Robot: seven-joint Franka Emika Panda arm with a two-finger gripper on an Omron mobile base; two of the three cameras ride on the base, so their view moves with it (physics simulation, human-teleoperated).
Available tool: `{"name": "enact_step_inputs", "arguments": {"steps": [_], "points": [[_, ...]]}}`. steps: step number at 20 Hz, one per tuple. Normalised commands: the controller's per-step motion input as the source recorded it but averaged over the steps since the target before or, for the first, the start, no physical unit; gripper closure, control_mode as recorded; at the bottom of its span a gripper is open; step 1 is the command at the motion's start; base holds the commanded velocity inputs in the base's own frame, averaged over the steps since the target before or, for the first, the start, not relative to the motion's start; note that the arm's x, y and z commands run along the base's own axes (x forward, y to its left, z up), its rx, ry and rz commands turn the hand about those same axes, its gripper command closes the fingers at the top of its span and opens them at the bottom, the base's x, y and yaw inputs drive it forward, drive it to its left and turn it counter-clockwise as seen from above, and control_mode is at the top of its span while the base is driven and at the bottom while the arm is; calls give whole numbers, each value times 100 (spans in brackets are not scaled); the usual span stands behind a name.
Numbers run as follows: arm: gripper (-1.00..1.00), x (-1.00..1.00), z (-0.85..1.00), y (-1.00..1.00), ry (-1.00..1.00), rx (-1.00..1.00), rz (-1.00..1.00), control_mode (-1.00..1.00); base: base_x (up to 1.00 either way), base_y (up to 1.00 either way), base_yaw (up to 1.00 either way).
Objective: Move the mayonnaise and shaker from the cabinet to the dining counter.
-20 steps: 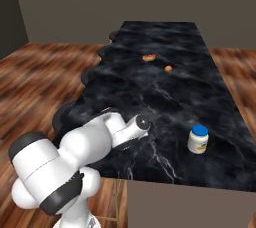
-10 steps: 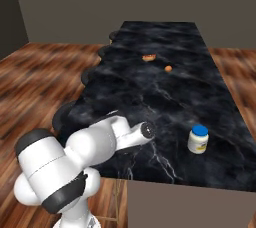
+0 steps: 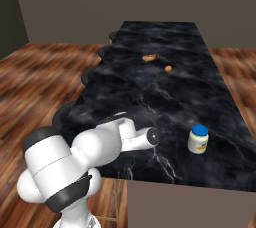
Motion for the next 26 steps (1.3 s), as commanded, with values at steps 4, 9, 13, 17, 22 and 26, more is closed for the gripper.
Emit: {"name": "enact_step_inputs", "arguments": {"steps": [4,9,13,17,22,26], "points": [[100,0,-8,-7,-5,3,0,-100,0,0,0],[100,0,-4,-2,-2,2,0,-100,0,0,0],[100,0,-4,0,-2,0,0,-100,0,0,0],[100,0,0,0,-4,0,0,-100,0,0,0],[100,0,0,0,-7,0,0,-100,0,0,0],[100,0,0,0,-8,0,0,-100,0,0,0]]}}
